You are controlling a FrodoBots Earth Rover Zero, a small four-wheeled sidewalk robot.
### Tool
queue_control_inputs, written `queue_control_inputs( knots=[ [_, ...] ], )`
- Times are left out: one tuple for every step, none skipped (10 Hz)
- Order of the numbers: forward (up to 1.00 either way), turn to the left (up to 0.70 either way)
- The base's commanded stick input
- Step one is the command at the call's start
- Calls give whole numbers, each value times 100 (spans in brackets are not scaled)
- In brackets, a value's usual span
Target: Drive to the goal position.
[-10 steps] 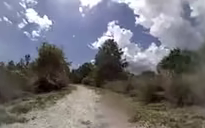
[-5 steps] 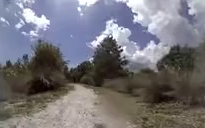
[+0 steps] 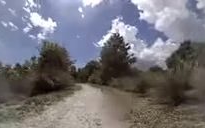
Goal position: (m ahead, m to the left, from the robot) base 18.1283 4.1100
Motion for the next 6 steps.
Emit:
queue_control_inputs(
  knots=[
    [70,0],
    [70,0],
    [70,0],
    [70,0],
    [70,0],
    [70,0]
  ],
)
